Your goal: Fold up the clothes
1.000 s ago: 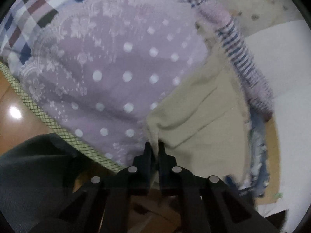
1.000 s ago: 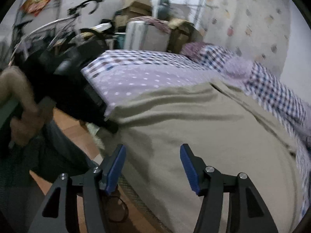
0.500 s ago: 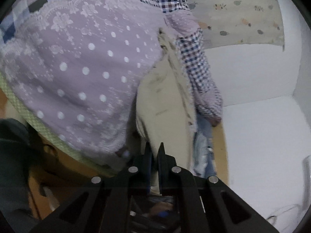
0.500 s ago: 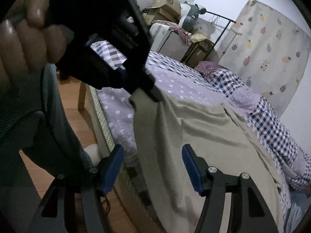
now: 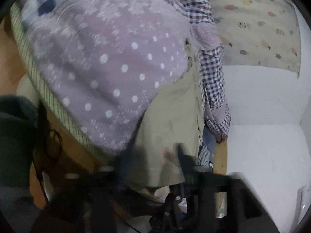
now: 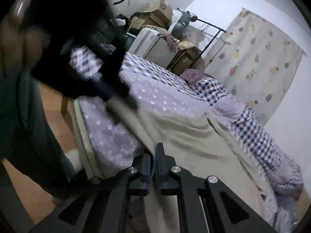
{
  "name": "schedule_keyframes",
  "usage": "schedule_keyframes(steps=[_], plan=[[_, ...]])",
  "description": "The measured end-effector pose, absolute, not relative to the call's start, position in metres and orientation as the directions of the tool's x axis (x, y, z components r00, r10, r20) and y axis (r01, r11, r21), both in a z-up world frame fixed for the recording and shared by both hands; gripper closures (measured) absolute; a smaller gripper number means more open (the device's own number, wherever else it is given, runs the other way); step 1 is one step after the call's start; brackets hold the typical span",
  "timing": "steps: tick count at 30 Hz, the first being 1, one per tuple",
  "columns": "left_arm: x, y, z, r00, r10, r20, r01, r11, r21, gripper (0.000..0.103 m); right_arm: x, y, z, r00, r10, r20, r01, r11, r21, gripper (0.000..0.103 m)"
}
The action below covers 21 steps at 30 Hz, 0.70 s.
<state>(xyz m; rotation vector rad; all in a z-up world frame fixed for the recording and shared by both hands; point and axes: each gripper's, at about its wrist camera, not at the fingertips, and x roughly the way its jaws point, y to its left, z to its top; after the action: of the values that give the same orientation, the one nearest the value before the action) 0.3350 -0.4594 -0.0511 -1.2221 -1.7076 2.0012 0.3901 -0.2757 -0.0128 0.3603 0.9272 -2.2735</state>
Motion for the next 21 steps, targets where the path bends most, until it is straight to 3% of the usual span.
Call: schedule_keyframes(steps=[4,14,21], plan=[[0.342,-0.451,-0.052,-0.636,0.664,-0.393,0.319,-0.238,-0.917,0.025,0.383,-0.272,0.002,-0.718,-0.491,-0.493,0.693,-0.567,-0.445,0.099],[0.330,-0.430,-0.066,-0.632,0.663,-0.402,0.346,-0.223,-0.911,0.025,0.376,-0.264,0.015,-0.667,-0.527,-0.526,0.730,-0.601,-0.324,0.099],[0.317,-0.421,-0.074,-0.647,0.655,-0.391,0.337,-0.214,-0.917,0.025,0.363,-0.256,0.021,-0.593,-0.563,-0.575,0.758,-0.632,-0.163,0.099]])
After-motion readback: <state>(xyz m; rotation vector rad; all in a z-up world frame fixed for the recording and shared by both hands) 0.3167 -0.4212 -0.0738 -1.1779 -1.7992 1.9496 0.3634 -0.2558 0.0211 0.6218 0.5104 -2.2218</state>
